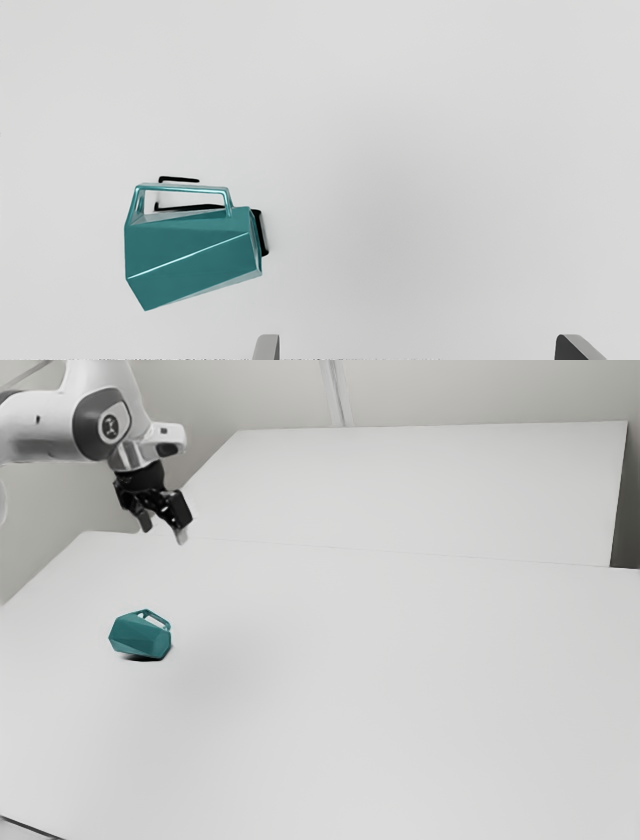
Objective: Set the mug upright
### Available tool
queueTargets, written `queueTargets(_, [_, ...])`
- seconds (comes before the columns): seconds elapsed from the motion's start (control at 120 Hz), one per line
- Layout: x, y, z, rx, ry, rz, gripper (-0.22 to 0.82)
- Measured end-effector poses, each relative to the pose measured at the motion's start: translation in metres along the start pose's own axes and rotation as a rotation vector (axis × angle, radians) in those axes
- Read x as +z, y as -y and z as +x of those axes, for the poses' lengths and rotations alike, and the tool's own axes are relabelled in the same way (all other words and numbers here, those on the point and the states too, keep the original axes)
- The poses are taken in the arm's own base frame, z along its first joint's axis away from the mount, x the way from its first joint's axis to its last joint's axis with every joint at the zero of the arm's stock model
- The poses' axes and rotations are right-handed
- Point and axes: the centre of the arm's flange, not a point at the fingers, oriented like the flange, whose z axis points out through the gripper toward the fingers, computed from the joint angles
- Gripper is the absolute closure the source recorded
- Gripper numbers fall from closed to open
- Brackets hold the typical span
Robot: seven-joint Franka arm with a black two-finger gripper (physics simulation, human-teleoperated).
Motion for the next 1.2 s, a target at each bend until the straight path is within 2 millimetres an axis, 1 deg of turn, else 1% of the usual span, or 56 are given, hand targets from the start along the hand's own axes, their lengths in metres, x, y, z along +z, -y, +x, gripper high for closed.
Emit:
queueTargets(0.1, [0.005, 0.017, -0.006, -0.035, -0.001, -0.015, 0.0])
queueTargets(0.15, [0.01, 0.031, -0.012, -0.069, -0.003, -0.041, 0.0])
queueTargets(0.183, [0.015, 0.048, -0.021, -0.107, -0.003, -0.067, 0.0])
queueTargets(0.283, [0.031, 0.112, -0.057, -0.237, -0.007, -0.133, 0.0])
queueTargets(0.342, [0.042, 0.138, -0.072, -0.289, -0.007, -0.169, 0.0])
queueTargets(0.45, [0.075, 0.169, -0.083, -0.334, 0.004, -0.244, 0.0])
queueTargets(0.533, [0.107, 0.191, -0.086, -0.353, 0.015, -0.3, 0.0])
queueTargets(0.6, [0.127, 0.209, -0.089, -0.363, 0.014, -0.331, 0.0])
queueTargets(0.675, [0.147, 0.227, -0.087, -0.357, 0.004, -0.359, 0.0])
queueTargets(0.775, [0.17, 0.248, -0.083, -0.323, -0.026, -0.403, 0.0])
queueTargets(0.875, [0.191, 0.261, -0.083, -0.288, -0.06, -0.459, 0.0])
queueTargets(0.942, [0.214, 0.266, -0.085, -0.278, -0.079, -0.519, 0.0])
queueTargets(1.033, [0.241, 0.268, -0.087, -0.259, -0.095, -0.581, 0.0])
queueTargets(1.2, [0.272, 0.266, -0.083, -0.206, -0.138, -0.664, 0.0])
